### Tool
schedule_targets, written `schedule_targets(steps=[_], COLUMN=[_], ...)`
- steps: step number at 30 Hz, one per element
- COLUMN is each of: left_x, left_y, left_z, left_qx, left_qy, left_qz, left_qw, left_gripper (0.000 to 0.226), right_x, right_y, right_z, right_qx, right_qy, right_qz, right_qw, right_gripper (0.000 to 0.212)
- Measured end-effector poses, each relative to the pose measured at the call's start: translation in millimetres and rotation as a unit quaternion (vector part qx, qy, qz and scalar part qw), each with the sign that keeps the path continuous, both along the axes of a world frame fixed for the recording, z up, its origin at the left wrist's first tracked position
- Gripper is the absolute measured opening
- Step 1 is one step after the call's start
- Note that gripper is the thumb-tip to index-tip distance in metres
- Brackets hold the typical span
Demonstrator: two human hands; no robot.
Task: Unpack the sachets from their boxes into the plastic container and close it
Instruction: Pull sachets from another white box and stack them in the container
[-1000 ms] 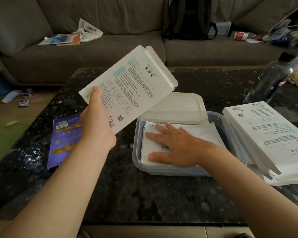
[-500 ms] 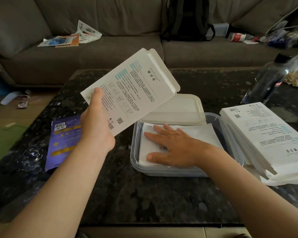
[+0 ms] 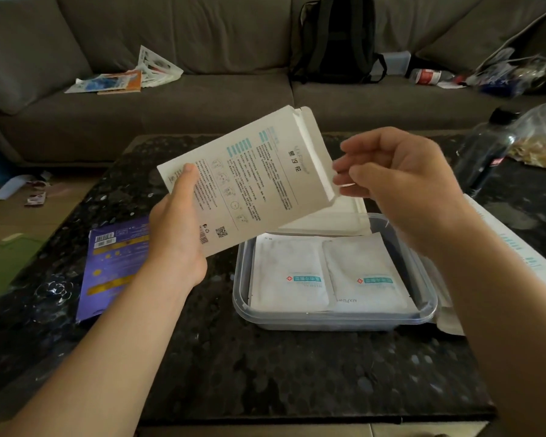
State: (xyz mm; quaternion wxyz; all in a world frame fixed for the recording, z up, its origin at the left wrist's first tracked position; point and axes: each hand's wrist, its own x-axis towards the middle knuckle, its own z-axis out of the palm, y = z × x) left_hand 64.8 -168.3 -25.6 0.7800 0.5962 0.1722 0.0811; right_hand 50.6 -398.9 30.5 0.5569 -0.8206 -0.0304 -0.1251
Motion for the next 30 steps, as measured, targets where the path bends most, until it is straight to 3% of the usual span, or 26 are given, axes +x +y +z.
schedule_targets(steps=[4,13,20,25,30], left_x=[-2,-3,-3,-2,-1], left_y=[-3,-3,-3,-1,1], left_z=[1,1,0,-2,-1], left_qx=[0.025,0.058,0.098,0.098,0.078], left_qy=[-0.015,-0.037,-0.059,-0.058,-0.036], left_qz=[-0.013,-0.026,-0.044,-0.052,-0.045], left_qw=[0.999,0.997,0.992,0.992,0.995], left_gripper=[0.027,0.027,0.027,0.027,0.028], right_x=[-2,-2,1,2,2], right_y=[5,8,11,7,6], right_z=[-1,-2,-10,-11,-10], right_qx=[0.063,0.102,0.047,0.068,0.133], right_qy=[0.062,0.131,0.178,0.168,0.148], right_qz=[0.039,0.090,0.100,0.085,0.082], right_qw=[0.995,0.982,0.978,0.980,0.977], right_gripper=[0.016,0.012,0.015,0.004,0.036])
